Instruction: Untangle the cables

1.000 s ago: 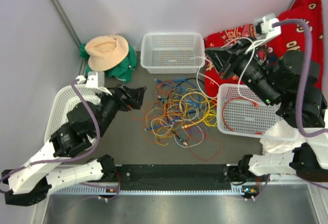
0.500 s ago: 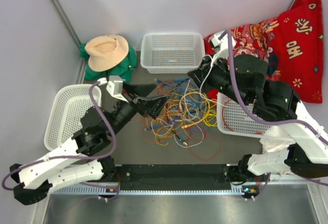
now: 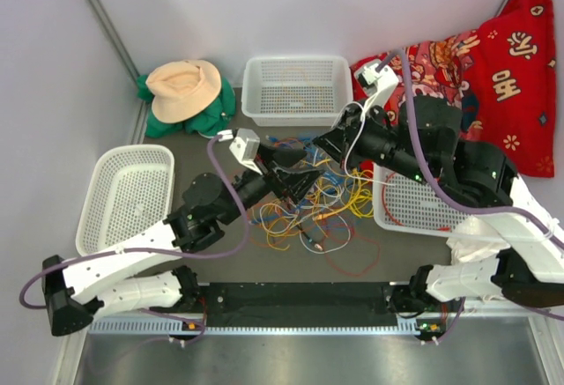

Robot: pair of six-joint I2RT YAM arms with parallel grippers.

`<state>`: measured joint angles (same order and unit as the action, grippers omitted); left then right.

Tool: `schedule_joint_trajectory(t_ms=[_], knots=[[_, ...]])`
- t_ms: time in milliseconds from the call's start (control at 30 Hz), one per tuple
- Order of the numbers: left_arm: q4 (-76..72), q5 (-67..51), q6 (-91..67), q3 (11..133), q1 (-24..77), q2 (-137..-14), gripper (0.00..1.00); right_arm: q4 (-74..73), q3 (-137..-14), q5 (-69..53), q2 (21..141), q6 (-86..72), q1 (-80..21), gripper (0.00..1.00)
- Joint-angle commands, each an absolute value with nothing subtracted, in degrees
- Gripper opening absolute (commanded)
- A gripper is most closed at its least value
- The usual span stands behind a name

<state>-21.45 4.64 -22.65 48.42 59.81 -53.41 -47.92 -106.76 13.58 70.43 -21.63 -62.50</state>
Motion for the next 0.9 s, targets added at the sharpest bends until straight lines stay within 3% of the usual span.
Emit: schedule_joint_trajectory(t_ms=[0, 67, 100, 133, 167, 200, 300, 333, 400, 700, 867], knots=[[-28.56, 2.29, -21.97, 49.57, 60.20, -56.33, 0.62, -46.50, -104.86, 11.08, 68.65, -23.29, -62.31, 0.00], [-28.65, 1.85, -21.97, 50.27, 60.12, -57.48, 0.45, -46.23, -103.63, 10.99, 68.38, -23.38, -62.31, 0.00], [-28.57, 1.85, -21.97, 50.45, 60.20, -57.74, 0.20, -46.06, -103.28, 11.07, 67.94, -23.64, -62.31, 0.00], [-27.52, 2.72, -22.06, 50.54, 60.12, -57.74, 0.07, -45.97, -102.49, 11.07, 67.85, -23.64, -62.31, 0.00], [-26.64, 3.59, -22.41, 50.97, 60.12, -57.48, 0.00, -45.88, -102.13, 11.25, 67.50, -23.56, -62.31, 0.00], [-25.50, 4.65, -22.67, 51.15, 60.12, -57.22, 0.00, -45.88, -101.78, 11.51, 67.33, -23.55, -62.31, 0.00], [-18.05, 12.45, -24.25, 52.38, 60.12, -54.41, 0.00, -45.44, -98.98, 12.83, 65.75, -23.55, -62.31, 0.57], [-14.45, 15.61, -25.82, 55.08, 60.03, -53.10, 0.00, -45.53, -98.44, 14.05, 65.05, -23.55, -62.31, 0.80], [-1.10, 26.07, -27.32, 58.69, 60.12, -52.12, 0.00, -45.97, -96.78, 15.46, 64.43, -23.82, -62.31, 0.96], [36.33, 63.14, -35.05, 75.83, 59.94, -46.68, 0.00, -45.18, -87.03, 20.48, 62.67, -24.34, -62.31, 0.99], [51.05, 75.31, -41.04, 87.17, 60.03, -44.83, 0.00, -44.04, -82.71, 20.83, 62.49, -24.35, -62.31, 0.99]])
